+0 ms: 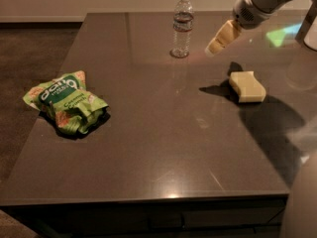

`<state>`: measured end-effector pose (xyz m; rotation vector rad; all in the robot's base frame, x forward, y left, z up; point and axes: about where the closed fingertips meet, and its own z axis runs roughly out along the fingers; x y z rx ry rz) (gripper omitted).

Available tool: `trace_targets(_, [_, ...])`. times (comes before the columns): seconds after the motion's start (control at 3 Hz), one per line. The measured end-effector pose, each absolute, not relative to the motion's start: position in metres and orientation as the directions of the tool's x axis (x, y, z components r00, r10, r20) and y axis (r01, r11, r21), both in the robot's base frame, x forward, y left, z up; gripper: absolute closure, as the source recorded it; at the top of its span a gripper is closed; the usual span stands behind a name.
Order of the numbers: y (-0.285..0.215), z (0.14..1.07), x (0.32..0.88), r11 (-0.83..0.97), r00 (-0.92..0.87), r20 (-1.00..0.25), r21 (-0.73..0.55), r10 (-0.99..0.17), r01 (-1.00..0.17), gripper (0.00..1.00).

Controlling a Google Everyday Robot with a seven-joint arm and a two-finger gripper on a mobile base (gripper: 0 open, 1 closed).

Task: Move water bottle near sponge

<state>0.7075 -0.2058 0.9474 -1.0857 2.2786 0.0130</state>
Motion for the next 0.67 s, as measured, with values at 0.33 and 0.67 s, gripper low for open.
trace_targets(0.33, [-0.186,0.943,0.734,0.7,-0.489,-0.575,-0.22,-0.656,-0.68,0.0])
trace_targets(0.67, [-0.172,0.941,0.752,0.723,-0.494,-0.606,-0.205,-0.623,-0.66,0.0])
